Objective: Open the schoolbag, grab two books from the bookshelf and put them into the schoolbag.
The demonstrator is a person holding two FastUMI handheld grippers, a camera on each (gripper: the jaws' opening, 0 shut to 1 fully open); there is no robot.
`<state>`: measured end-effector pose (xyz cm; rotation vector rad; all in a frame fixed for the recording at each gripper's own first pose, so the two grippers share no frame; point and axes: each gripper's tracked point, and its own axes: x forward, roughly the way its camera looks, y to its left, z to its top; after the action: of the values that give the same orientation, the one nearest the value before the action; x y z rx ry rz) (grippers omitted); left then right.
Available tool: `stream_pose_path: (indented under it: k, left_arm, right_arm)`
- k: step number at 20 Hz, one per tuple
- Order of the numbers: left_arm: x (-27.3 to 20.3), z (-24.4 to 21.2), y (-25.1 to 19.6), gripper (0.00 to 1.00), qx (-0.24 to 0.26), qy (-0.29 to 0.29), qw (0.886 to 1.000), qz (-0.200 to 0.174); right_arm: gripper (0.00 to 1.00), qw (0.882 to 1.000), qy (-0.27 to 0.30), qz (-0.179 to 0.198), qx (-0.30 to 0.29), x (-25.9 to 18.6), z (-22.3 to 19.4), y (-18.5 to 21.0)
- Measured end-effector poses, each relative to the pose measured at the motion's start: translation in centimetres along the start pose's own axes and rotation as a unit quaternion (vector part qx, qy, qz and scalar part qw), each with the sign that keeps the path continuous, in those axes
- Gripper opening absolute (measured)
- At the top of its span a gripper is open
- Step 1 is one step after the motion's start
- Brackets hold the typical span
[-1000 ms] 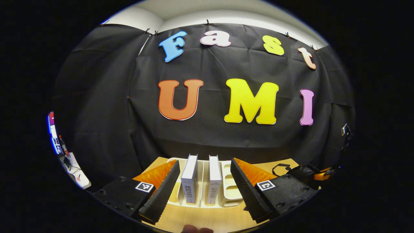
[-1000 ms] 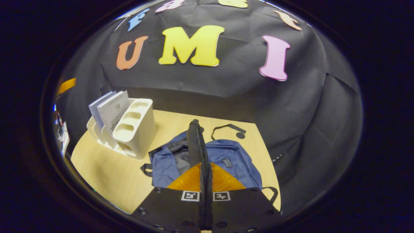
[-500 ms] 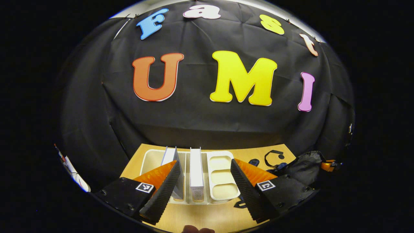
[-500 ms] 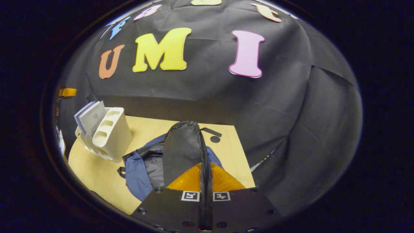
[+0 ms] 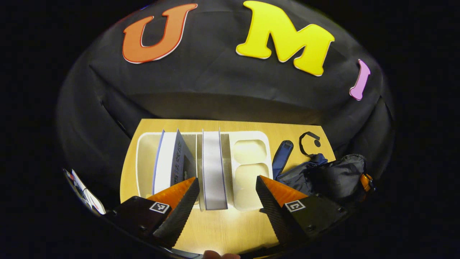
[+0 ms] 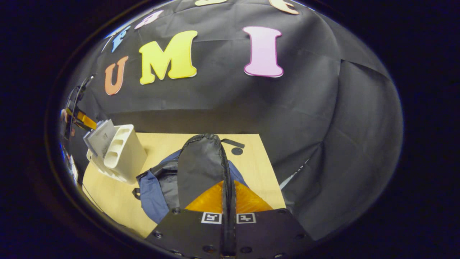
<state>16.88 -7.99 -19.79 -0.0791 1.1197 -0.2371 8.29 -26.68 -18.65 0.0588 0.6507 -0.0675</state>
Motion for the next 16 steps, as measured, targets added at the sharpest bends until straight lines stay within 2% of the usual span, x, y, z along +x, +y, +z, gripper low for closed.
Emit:
stream_pose_path:
  k: [1,6,12,14,16]
  left_arm:
    - [1.0,0.0,0.2,1.0,0.004,0.019,1.0,0.006]
    - [4.1,-1.3,2.0,1.0,0.038,0.114,0.992,0.025]
    - [5.7,-2.5,1.9,0.98,0.045,0.187,0.981,0.028]
    - [6.0,-2.4,2.2,0.93,0.05,0.198,0.978,0.038]
    - [6.2,-2.5,2.5,0.82,0.05,0.208,0.976,0.047]
  right_arm:
    - [0.0,1.0,0.001,0.0,0.001,0.0,0.1,-0.1]
    - [0.0,1.0,0.003,0.01,-0.005,-0.2,0.1,0.6]
    - [0.0,1.0,0.009,0.013,0.004,0.1,-0.2,0.6]
    - [0.0,1.0,0.01,0.012,0.009,0.1,-0.4,0.5]
    - [0.0,1.0,0.009,0.012,0.011,0.0,-0.5,0.5]
